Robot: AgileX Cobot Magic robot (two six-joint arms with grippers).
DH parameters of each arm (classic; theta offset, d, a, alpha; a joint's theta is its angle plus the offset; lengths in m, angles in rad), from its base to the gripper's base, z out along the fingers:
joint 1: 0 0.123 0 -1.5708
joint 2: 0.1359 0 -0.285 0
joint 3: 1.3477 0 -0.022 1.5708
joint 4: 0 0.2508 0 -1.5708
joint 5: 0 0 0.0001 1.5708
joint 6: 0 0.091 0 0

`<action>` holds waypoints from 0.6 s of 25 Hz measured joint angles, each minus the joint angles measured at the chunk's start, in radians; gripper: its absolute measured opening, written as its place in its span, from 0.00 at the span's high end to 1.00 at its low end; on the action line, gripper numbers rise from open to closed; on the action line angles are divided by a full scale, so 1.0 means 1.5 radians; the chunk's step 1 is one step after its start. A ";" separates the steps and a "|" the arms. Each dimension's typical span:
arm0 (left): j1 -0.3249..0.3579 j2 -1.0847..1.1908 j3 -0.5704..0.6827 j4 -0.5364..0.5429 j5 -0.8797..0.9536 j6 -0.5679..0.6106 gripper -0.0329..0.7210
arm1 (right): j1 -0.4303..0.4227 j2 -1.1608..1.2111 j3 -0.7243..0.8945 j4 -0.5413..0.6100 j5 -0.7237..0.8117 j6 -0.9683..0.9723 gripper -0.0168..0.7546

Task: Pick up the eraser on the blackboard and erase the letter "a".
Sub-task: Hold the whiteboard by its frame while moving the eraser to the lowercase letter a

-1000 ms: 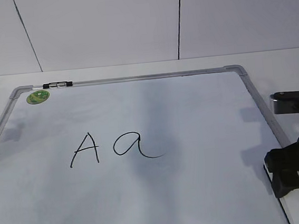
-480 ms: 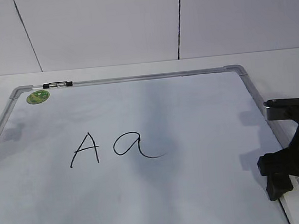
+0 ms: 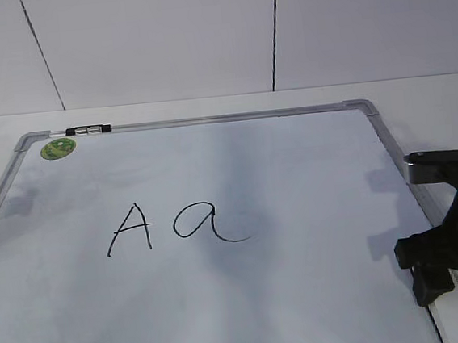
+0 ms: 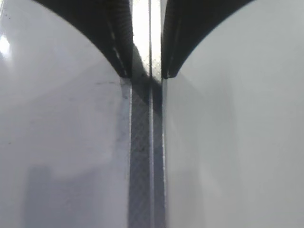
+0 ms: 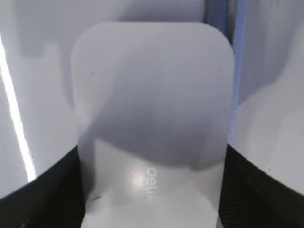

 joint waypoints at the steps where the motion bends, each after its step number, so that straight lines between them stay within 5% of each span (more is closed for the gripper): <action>1: 0.000 0.000 0.000 0.000 0.000 0.000 0.77 | 0.000 0.000 0.000 -0.001 0.000 0.000 0.26; 15: 0.000 0.000 0.000 0.000 0.001 0.000 0.77 | 0.000 0.000 0.000 -0.001 0.000 0.004 0.29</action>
